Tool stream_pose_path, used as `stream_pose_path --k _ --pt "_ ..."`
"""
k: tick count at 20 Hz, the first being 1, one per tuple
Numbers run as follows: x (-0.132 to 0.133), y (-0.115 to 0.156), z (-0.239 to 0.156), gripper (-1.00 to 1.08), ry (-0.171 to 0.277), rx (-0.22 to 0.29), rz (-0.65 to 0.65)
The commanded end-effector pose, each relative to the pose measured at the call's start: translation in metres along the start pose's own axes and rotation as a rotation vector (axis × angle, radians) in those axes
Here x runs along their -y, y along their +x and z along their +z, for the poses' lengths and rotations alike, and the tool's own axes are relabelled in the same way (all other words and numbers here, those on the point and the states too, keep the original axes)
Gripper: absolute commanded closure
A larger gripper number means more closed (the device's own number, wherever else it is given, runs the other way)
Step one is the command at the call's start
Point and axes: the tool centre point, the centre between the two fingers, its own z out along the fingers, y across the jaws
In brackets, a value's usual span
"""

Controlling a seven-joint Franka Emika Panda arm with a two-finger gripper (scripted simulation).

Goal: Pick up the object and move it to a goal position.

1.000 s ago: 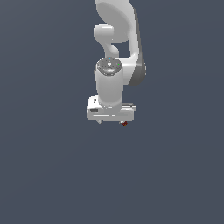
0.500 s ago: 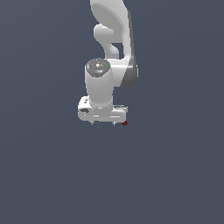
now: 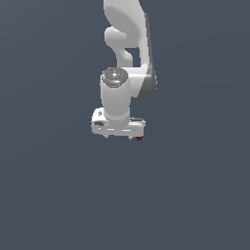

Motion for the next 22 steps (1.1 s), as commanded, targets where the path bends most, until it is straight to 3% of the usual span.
stream_pose_path --k 1,13,22 --pt "0.009 -0.006 0.007 -0.92 0.001 0.001 0.011" --pt "0.076 -0.062 0.057 -0.92 0.005 0.006 0.107" --pt "0.099 -0.089 0.075 -0.92 0.006 0.008 0.147"
